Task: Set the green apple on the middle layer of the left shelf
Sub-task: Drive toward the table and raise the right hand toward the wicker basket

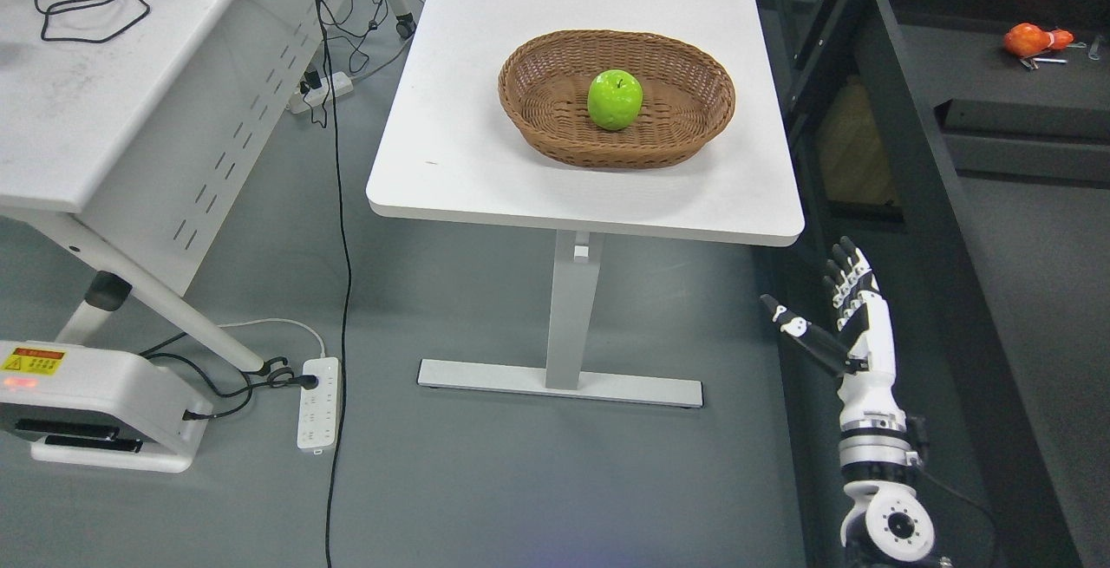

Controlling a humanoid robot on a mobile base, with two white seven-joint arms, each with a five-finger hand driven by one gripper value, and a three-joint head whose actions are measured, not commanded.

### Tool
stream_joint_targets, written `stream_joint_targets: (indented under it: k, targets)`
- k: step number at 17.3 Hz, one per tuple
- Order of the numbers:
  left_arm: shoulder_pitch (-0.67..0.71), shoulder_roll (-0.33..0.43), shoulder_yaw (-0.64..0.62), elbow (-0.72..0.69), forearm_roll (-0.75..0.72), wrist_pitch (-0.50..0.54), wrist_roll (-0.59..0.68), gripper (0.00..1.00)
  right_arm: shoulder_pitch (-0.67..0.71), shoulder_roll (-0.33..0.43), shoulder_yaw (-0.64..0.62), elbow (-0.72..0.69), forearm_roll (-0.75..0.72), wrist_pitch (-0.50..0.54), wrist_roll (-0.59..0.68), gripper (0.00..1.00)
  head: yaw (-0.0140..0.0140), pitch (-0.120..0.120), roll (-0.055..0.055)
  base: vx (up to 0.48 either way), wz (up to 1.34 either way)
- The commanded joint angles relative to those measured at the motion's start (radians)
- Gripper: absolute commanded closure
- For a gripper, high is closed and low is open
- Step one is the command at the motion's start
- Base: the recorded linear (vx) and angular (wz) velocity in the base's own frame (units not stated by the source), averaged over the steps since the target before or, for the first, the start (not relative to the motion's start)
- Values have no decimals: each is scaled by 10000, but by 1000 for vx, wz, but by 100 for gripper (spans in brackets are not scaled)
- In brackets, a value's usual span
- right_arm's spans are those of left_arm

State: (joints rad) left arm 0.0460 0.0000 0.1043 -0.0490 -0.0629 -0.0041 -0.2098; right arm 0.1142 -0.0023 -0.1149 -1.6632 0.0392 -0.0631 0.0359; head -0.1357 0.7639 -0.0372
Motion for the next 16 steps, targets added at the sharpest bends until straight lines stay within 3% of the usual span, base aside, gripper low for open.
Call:
stream_joint_targets:
  k: [1,7,8,11,12,14,16]
  targets:
    - [0,175,0,0,0,-5,-4,0,24,-152,-79,-211,-9,63,25,0,0,0,0,0,0]
    - [0,175,0,0,0,-5,-4,0,-83,-152,-78,-26,-72,18,25,0,0,0,0,0,0]
    - [0,175,0,0,0,-5,-4,0,-99,-327,-63,-27,583,2,40,0,0,0,0,0,0]
    - [0,175,0,0,0,-5,-4,0,-222,-1448,44,-103,5178,-105,-280,0,0,0,0,0,0]
    - [0,175,0,0,0,-5,-4,0,-222,-1632,29,-164,5905,-105,-525,1,0,0,0,11,11]
    - [0,175,0,0,0,-5,-4,0,-176,-2047,-78,-592,5897,-105,-742,3,0,0,0,17,23]
    - [0,175,0,0,0,-5,-4,0,-191,-1987,-125,-610,5882,-182,-727,2,0,0,0,37,44]
